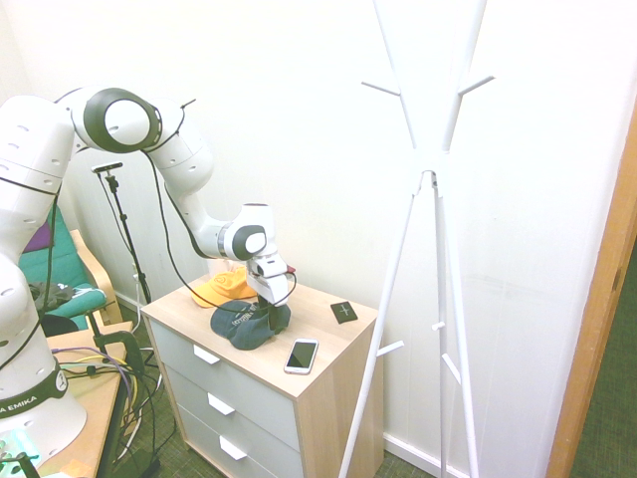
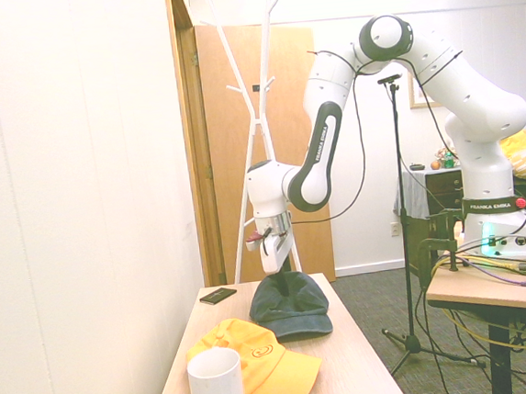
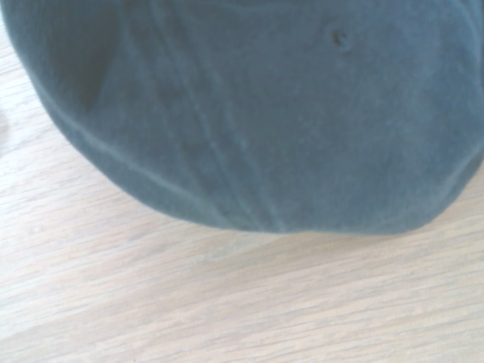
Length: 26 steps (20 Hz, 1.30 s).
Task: Hang the cap
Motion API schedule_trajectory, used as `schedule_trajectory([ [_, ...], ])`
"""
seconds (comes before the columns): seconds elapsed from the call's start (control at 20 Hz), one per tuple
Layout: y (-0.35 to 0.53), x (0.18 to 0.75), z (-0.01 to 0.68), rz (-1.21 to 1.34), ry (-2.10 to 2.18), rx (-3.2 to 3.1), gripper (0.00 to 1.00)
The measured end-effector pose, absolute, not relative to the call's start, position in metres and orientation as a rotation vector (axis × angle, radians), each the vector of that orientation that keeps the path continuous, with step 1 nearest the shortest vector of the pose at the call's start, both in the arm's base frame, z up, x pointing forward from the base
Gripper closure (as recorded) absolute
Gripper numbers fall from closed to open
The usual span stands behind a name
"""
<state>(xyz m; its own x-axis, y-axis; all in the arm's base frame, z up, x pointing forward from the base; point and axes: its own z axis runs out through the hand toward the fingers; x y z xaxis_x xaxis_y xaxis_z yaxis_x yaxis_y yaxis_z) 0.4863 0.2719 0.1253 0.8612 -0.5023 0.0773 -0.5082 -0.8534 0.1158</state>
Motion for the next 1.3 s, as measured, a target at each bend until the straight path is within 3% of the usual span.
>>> schedule_trajectory([
  [0.6,0.295,0.484,0.168,0.122,-0.74,2.926,1.0],
  [0.9,0.326,0.465,0.261,0.239,-0.556,2.902,1.0],
  [1.3,0.325,0.481,0.44,0.592,-0.438,2.708,1.0],
])
